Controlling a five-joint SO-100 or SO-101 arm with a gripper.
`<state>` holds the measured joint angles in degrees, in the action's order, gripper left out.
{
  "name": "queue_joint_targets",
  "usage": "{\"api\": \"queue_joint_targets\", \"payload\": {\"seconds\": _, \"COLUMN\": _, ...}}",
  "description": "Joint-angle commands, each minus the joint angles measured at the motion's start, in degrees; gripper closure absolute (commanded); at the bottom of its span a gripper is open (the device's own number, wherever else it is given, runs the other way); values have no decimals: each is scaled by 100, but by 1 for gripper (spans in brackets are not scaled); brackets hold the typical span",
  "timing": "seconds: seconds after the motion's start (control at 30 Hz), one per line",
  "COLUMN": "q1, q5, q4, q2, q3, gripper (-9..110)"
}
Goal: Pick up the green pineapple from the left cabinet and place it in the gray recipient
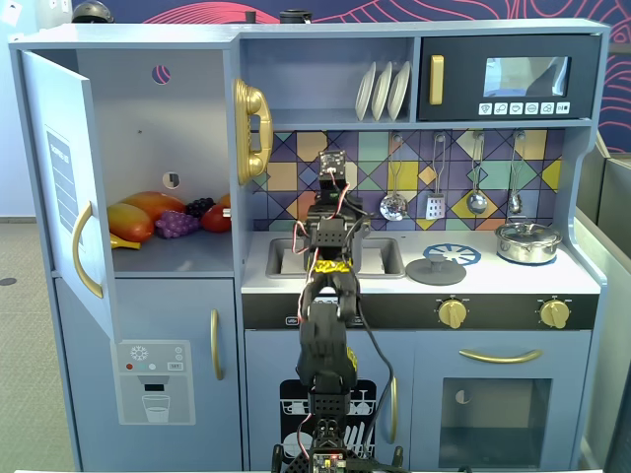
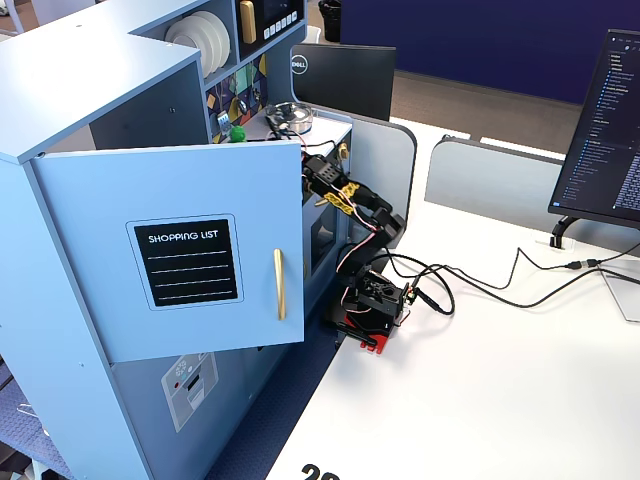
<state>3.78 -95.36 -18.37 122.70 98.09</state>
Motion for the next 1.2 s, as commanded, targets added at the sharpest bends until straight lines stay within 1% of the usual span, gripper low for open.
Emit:
{"api": "queue_joint_targets", "payload": {"seconds": 0.0, "q1": 70, "q5": 9, "q4": 132, "q2": -475, "q3": -817, "gripper": 99}}
{"api": "queue_joint_targets", "payload": {"seconds": 0.27, "q1": 9, "q5": 123, "q4": 141, "q2": -510, "q3": -800, "gripper": 98}}
{"api": "queue_joint_targets", "payload": {"seconds": 0.3, "q1": 9, "q5": 176, "q4": 167, "q2": -483, "q3": -773, "gripper": 95}}
{"api": "queue_joint_targets", "payload": {"seconds": 0.4, "q1": 9, "q5": 272, "q4": 185, "q2": -457, "q3": -738, "gripper": 81}}
{"api": "queue_joint_targets", "payload": {"seconds": 0.47, "q1": 0, "q5": 264, "q4": 229, "q2": -448, "q3": -703, "gripper": 74}}
{"api": "queue_joint_targets", "payload": {"seconds": 0.6, "q1": -70, "q5": 220, "q4": 308, "q2": -360, "q3": -580, "gripper": 67}}
{"api": "queue_joint_targets", "payload": {"seconds": 0.83, "q1": -88, "q5": 185, "q4": 79, "q2": 44, "q3": -387, "gripper": 68}}
{"api": "queue_joint_targets", "payload": {"seconds": 0.9, "q1": -176, "q5": 158, "q4": -431, "q2": 554, "q3": -308, "gripper": 70}}
{"api": "queue_joint_targets", "payload": {"seconds": 1.03, "q1": -475, "q5": 149, "q4": -2522, "q2": 1758, "q3": -510, "gripper": 73}}
{"api": "queue_joint_targets", "payload": {"seconds": 1.17, "q1": -492, "q5": 281, "q4": -4658, "q2": 2971, "q3": -439, "gripper": 75}}
